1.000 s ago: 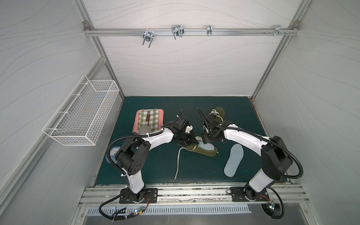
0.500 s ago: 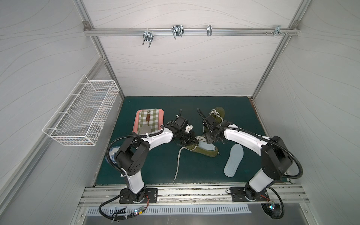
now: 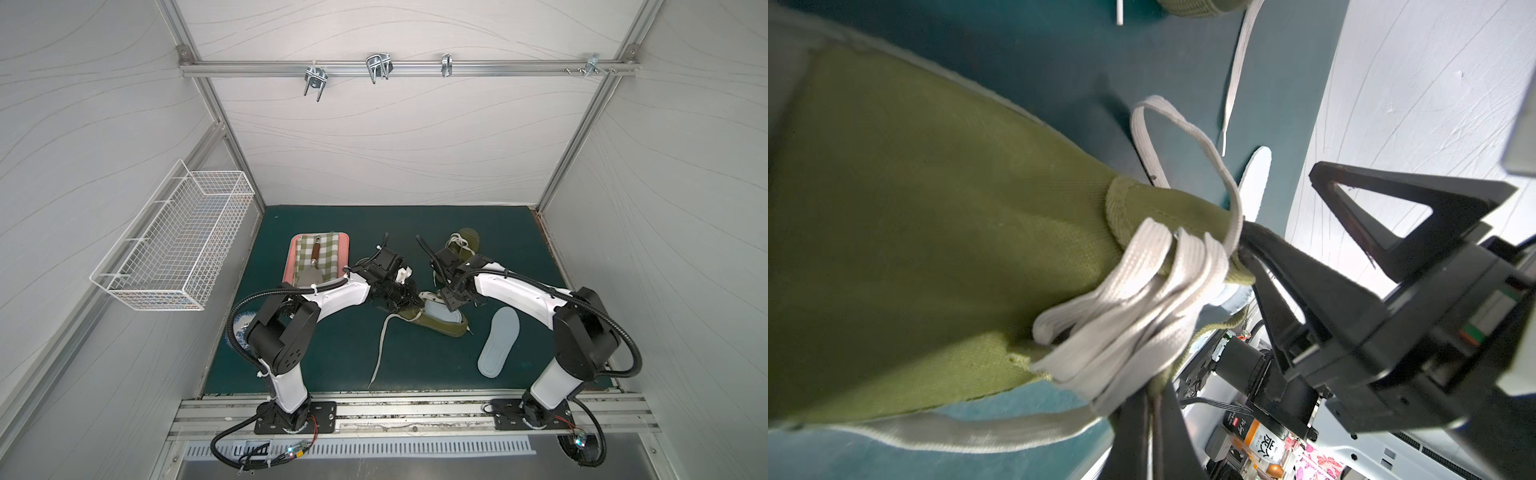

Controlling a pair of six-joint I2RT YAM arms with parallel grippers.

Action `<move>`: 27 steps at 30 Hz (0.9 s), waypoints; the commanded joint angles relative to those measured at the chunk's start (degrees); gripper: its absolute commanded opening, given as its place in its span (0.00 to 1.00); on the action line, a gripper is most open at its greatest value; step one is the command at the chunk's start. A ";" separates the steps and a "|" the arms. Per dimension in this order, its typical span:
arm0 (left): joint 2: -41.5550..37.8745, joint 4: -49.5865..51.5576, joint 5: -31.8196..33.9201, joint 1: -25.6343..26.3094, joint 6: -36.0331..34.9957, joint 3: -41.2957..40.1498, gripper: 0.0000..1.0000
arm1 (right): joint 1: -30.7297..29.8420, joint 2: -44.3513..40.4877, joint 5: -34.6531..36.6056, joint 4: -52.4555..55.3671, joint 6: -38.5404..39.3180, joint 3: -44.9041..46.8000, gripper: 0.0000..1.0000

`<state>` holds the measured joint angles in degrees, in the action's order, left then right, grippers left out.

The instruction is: Insert the insole into the shoe

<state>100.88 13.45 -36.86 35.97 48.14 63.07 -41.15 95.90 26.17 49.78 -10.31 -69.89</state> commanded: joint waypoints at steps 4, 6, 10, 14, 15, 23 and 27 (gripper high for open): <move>-0.84 -0.34 -0.58 -0.30 0.20 -0.05 0.00 | -1.84 0.32 8.86 8.01 7.78 -2.78 0.74; -0.81 -0.39 -0.62 -0.24 0.31 0.07 0.00 | -1.66 0.43 9.91 7.90 9.36 -3.19 0.74; -0.93 -0.60 -0.62 -0.19 0.46 0.06 0.00 | -2.65 -0.21 11.78 10.08 10.10 -6.01 0.74; -0.67 -0.84 -0.74 0.16 0.63 0.70 0.00 | -3.72 -2.02 7.65 10.76 8.73 -8.79 0.74; -0.52 -0.95 -0.67 0.34 0.72 0.70 0.00 | -3.41 -3.04 4.27 9.37 8.02 -8.28 0.74; -0.60 -1.41 -0.82 0.75 1.08 0.31 0.00 | 2.91 -7.77 -18.41 6.45 -4.27 -2.75 0.59; -0.60 -1.48 -0.76 0.72 1.07 0.17 0.00 | 3.97 -9.98 -22.96 3.12 -5.68 3.26 0.49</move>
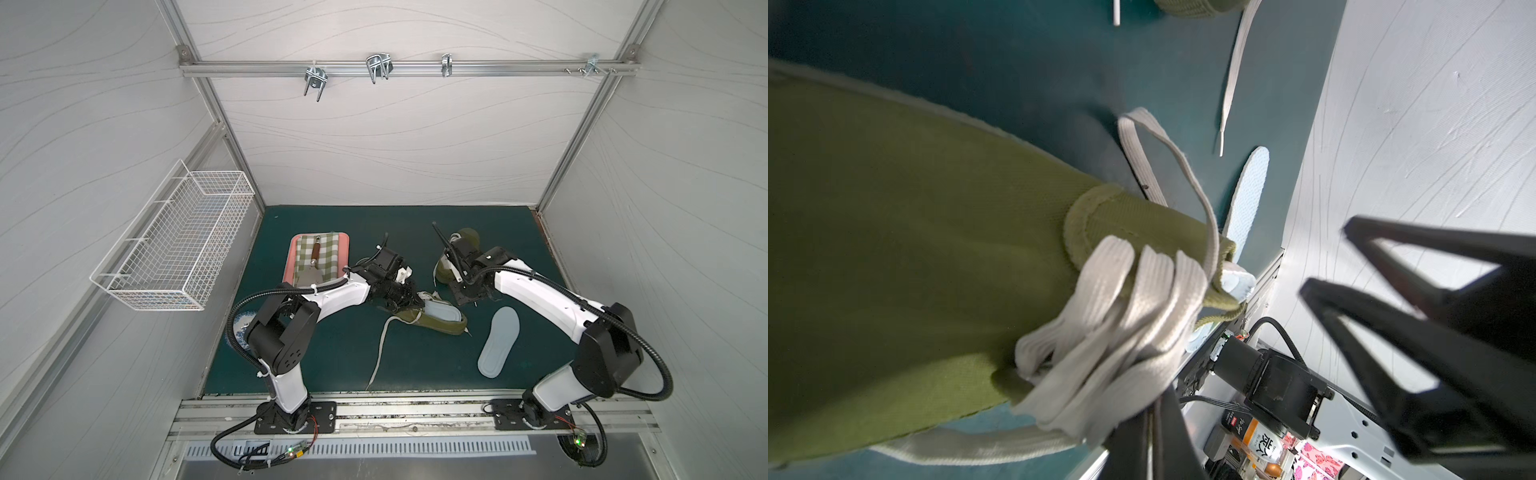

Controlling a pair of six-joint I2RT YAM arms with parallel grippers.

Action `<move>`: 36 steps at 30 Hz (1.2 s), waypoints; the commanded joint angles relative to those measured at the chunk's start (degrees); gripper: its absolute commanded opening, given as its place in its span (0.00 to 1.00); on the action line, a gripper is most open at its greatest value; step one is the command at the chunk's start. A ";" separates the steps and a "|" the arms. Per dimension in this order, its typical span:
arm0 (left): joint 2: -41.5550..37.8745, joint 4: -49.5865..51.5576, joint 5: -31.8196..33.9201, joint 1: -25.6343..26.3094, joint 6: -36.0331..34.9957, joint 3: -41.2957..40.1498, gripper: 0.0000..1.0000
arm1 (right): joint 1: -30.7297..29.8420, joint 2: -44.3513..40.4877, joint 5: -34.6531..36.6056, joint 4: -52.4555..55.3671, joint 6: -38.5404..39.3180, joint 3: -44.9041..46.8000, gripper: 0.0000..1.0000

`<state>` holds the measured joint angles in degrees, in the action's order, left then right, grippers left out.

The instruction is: Insert the insole into the shoe

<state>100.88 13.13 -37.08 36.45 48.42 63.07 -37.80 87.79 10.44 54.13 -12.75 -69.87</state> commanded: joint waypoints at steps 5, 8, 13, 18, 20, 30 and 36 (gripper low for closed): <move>-0.40 -1.17 -0.54 0.38 0.88 0.24 0.00 | 1.32 -2.26 -10.92 -3.81 -2.28 6.54 0.30; -0.33 -1.17 -0.45 0.45 0.97 0.35 0.00 | 1.28 -1.44 -10.49 -4.74 -1.59 7.61 0.29; -0.26 -1.17 -0.36 0.43 1.01 0.30 0.00 | 1.13 -0.59 -11.21 -7.33 -1.22 8.70 0.24; -0.06 -0.95 -0.36 0.55 0.97 0.66 0.00 | -0.90 0.41 -12.36 -8.95 -1.13 8.18 0.07; 0.03 -0.94 -0.36 0.63 1.05 0.81 0.00 | -2.27 1.80 -11.94 -8.89 -1.21 7.38 0.05; 0.38 -0.83 -0.44 0.91 0.97 0.91 0.00 | -11.38 12.57 2.37 -1.16 -3.08 -0.43 0.00; 0.14 -0.46 -0.36 0.84 0.73 0.66 0.00 | -10.56 12.10 0.22 -3.47 -5.77 1.33 0.00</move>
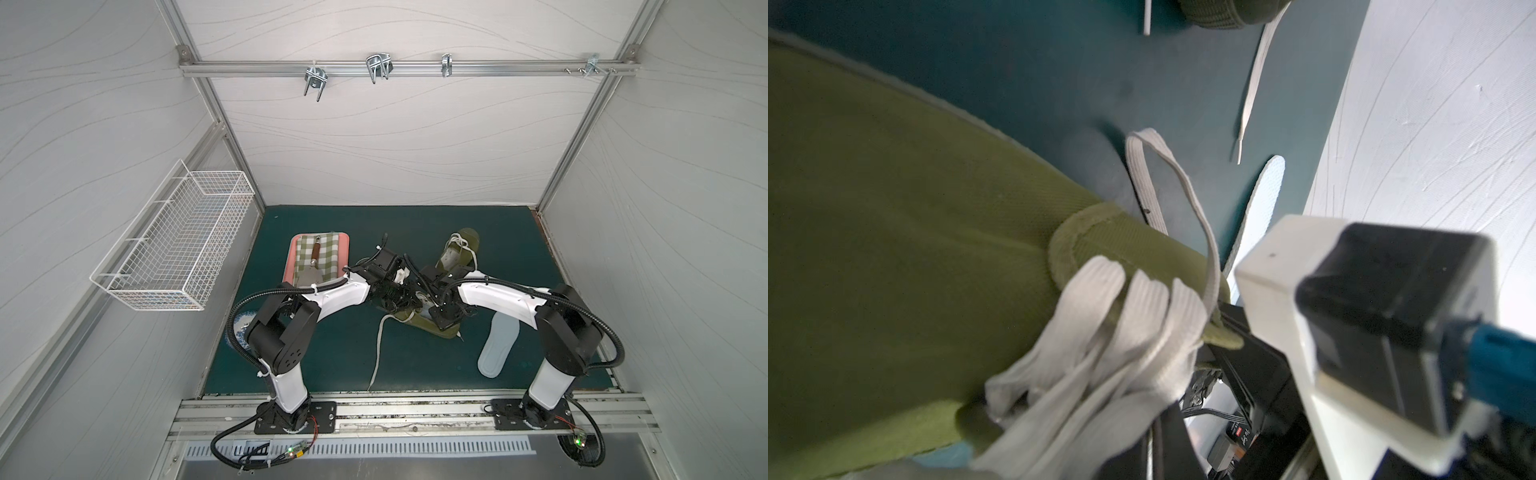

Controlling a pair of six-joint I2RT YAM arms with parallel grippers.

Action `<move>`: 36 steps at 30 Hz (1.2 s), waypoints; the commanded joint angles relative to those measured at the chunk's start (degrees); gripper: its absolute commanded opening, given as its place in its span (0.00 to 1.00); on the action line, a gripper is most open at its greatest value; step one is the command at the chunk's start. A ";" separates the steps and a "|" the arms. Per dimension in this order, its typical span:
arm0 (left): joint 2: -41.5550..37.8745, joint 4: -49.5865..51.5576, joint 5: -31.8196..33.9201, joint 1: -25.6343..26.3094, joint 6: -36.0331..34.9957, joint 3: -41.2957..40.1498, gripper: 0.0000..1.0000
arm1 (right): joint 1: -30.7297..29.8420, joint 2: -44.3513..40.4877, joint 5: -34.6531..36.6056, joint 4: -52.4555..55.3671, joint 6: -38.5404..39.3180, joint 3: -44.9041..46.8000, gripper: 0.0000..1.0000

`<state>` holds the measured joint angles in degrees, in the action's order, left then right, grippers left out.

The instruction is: Insert the insole into the shoe

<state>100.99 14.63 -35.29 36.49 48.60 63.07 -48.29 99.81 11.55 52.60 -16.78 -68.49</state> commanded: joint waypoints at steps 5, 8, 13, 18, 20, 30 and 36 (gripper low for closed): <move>-0.44 -1.10 -1.89 0.75 -0.17 0.30 0.00 | 2.59 -3.93 1.12 -1.77 -2.00 3.00 0.15; -0.43 -1.26 -1.93 0.60 -0.17 -0.05 0.00 | 2.43 -7.35 0.32 -0.91 -2.24 2.90 0.40; -0.44 -1.36 -1.81 0.45 -0.17 -0.39 0.00 | 1.45 -10.88 1.94 2.17 -3.85 1.24 0.48; -0.41 -1.65 -1.91 0.46 -0.08 -0.75 0.00 | 0.83 -12.81 2.68 2.79 -5.02 0.80 0.42; -0.49 -1.74 -1.91 0.51 0.00 -0.84 0.00 | 0.74 -12.97 1.03 1.42 -5.57 1.67 0.22; -0.76 -2.42 -1.63 0.48 0.43 -1.75 0.00 | 3.81 -5.93 -5.52 -10.23 -6.73 10.68 0.00; -1.19 -3.07 -1.45 0.46 0.62 -3.27 0.00 | 2.90 -5.17 -6.08 -10.80 -7.03 11.65 0.00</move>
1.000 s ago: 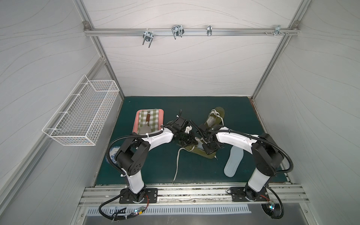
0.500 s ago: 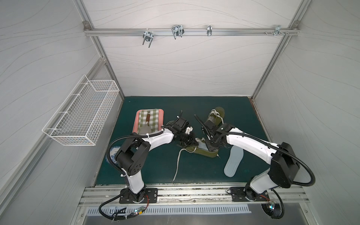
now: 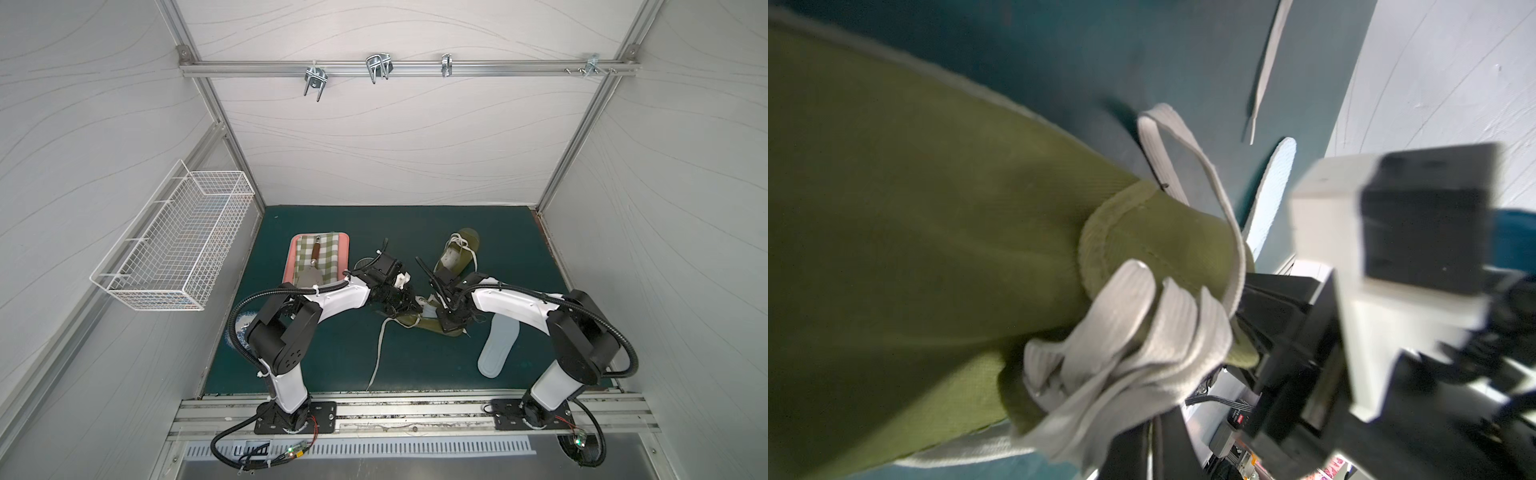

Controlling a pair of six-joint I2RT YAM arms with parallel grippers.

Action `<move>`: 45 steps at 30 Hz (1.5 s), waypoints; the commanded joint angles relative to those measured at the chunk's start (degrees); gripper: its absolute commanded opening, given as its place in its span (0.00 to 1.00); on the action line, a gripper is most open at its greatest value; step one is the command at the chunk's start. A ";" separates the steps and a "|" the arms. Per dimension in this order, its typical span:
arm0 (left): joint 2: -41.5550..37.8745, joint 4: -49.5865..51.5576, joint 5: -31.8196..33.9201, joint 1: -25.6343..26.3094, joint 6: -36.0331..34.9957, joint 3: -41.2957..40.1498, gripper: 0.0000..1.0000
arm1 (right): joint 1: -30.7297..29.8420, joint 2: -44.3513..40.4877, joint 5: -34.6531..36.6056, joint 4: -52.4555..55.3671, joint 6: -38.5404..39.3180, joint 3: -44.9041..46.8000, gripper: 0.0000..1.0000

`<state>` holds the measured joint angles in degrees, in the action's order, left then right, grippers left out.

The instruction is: Insert the insole into the shoe

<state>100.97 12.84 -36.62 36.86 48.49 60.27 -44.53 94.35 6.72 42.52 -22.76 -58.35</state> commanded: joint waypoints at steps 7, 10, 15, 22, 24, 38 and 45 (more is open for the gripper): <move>-1.00 -1.50 -0.32 0.09 0.90 -0.46 0.00 | -1.03 -6.16 -5.45 1.27 -2.32 -0.80 0.00; -1.26 -1.50 -0.29 0.14 0.90 -0.42 0.00 | -1.02 -5.36 -7.91 -0.22 -3.15 -0.36 0.00; -1.44 -1.57 -0.21 0.09 0.90 -0.68 0.00 | -0.80 2.39 -13.40 -5.13 -3.41 2.27 0.00; -1.58 -1.64 -0.20 0.14 0.95 -0.90 0.00 | -1.26 2.18 -10.12 -0.90 -2.40 -0.96 0.00; -1.43 -1.59 -0.29 0.10 0.95 -0.77 0.00 | -1.34 0.20 -6.96 2.31 -2.09 -2.72 0.00; -1.56 -1.33 -0.20 0.14 0.79 -0.77 0.00 | -1.87 9.14 -3.57 6.59 -0.36 0.07 0.00; -1.61 -1.28 -0.03 0.13 0.73 -0.62 0.00 | -4.66 2.40 5.22 15.62 -1.11 -7.54 0.00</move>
<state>100.62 12.12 -36.84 36.86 48.58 59.53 -48.18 98.30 6.66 51.20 -23.73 -63.94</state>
